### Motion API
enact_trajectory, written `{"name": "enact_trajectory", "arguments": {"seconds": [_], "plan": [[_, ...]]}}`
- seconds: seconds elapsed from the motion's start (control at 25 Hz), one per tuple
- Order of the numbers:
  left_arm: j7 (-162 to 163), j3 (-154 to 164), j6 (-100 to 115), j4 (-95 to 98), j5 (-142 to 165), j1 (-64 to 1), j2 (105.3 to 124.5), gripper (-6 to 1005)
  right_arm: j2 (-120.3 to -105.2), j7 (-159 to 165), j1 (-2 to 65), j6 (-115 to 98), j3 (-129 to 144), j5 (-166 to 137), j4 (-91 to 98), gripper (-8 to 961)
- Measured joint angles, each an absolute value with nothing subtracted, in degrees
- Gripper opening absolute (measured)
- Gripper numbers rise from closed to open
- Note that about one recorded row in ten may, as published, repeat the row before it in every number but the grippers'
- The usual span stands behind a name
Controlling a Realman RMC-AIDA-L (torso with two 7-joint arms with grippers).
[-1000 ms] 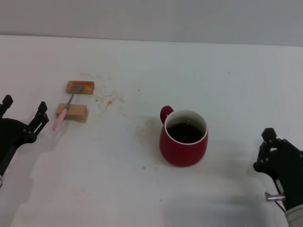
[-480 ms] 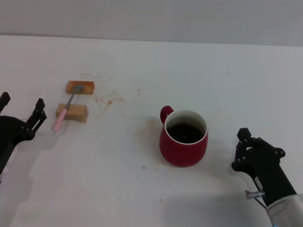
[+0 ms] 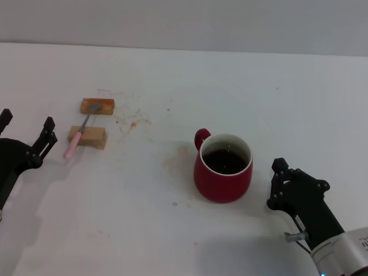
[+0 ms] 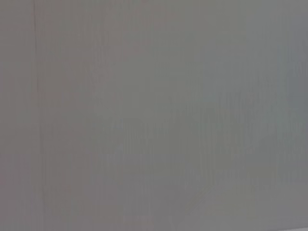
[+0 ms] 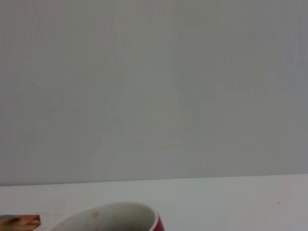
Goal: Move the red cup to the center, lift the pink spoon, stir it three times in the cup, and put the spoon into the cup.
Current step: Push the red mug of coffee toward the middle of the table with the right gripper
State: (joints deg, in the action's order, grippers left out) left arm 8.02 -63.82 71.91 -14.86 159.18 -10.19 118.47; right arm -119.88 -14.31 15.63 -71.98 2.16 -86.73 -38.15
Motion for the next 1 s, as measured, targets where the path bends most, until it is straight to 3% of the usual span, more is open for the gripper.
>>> {"name": "enact_trajectory", "arguments": {"seconds": [1.0], "plan": [[8.0,-63.9,73.6,-14.3,159.2,-10.2,118.39,859,-119.88,-13.7,20.1,-67.1,2.1,-87.5,-38.8,0]]}}
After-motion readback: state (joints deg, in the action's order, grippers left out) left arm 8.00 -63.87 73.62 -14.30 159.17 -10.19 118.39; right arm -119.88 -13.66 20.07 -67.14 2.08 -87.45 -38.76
